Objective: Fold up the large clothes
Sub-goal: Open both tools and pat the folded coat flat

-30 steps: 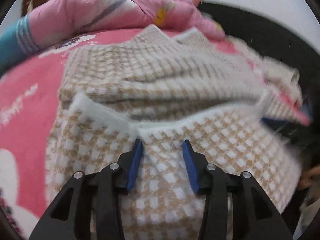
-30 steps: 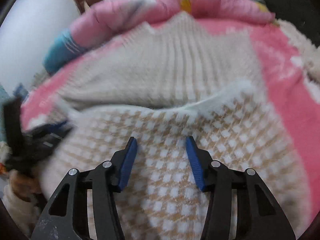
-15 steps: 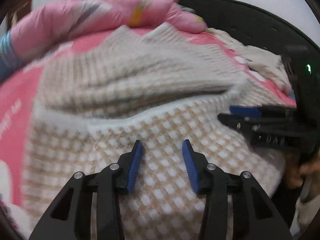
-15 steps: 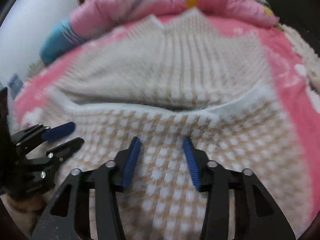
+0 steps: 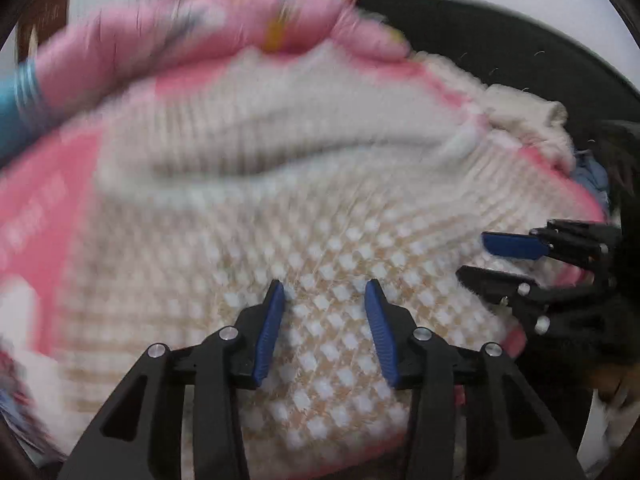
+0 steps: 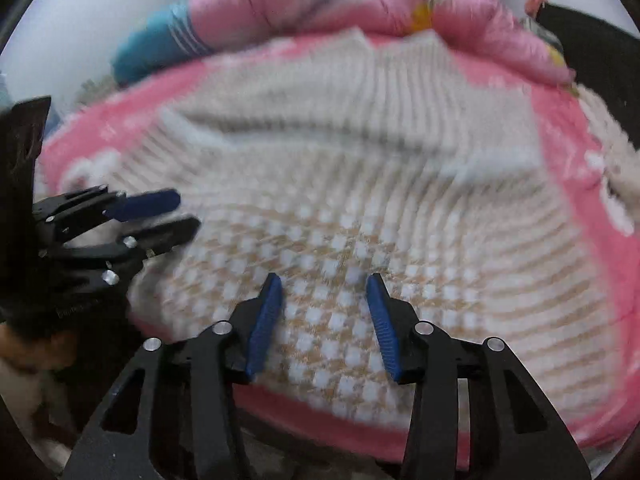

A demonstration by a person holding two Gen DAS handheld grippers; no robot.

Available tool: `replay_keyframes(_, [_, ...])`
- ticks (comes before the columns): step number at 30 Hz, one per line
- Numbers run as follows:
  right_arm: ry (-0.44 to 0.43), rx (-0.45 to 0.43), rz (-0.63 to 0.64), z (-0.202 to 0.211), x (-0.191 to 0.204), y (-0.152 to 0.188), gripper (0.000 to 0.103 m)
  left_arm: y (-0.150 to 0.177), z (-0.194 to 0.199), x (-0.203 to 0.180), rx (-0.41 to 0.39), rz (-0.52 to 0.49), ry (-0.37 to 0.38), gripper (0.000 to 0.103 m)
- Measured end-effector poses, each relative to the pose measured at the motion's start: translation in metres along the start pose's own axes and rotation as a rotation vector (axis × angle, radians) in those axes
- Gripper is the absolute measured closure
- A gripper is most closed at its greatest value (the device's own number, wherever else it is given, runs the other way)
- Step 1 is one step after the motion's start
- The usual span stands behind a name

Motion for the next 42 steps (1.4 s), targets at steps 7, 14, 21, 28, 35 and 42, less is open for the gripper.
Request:
replay_keyframes(7, [-0.061, -0.066, -0.009, 0.059, 0.004, -0.013, 0.065, -0.004, 0.063, -0.016, -0.141, -0.049, 0.020, 0.061])
replay_keyframes(14, [0.008, -0.030, 0.062, 0.012, 0.023, -0.012, 0.063, 0.016, 0.019, 0.000, -0.060, -0.032, -0.082, 0.061])
replay_keyframes(21, [0.115, -0.034, -0.075, 0.041, -0.052, 0.003, 0.063, 0.010, 0.076, 0.022, -0.165, -0.006, -0.146, 0.061])
replay_keyframes(28, [0.062, -0.023, -0.156, 0.035, -0.076, 0.000, 0.063, 0.015, 0.067, 0.039, -0.137, 0.106, -0.100, 0.059])
replay_keyframes(35, [0.101, 0.003, -0.293, 0.003, -0.153, 0.020, 0.063, 0.022, 0.058, 0.093, -0.142, 0.233, -0.119, 0.058])
replay_keyframes(42, [0.128, -0.089, -0.307, 0.054, -0.155, -0.003, 0.044, -0.006, 0.095, 0.075, -0.252, 0.196, -0.090, 0.058])
Point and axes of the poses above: each gripper's, at about its wrist camera, not at the fingertips, and z roughly against the way its jaws point, x to its left, y to its underside, the point moved 10 cm from there along -z, roughly the way its jaws point, and after that the axes turned 8 degrees about y, right-handed, at the moved point
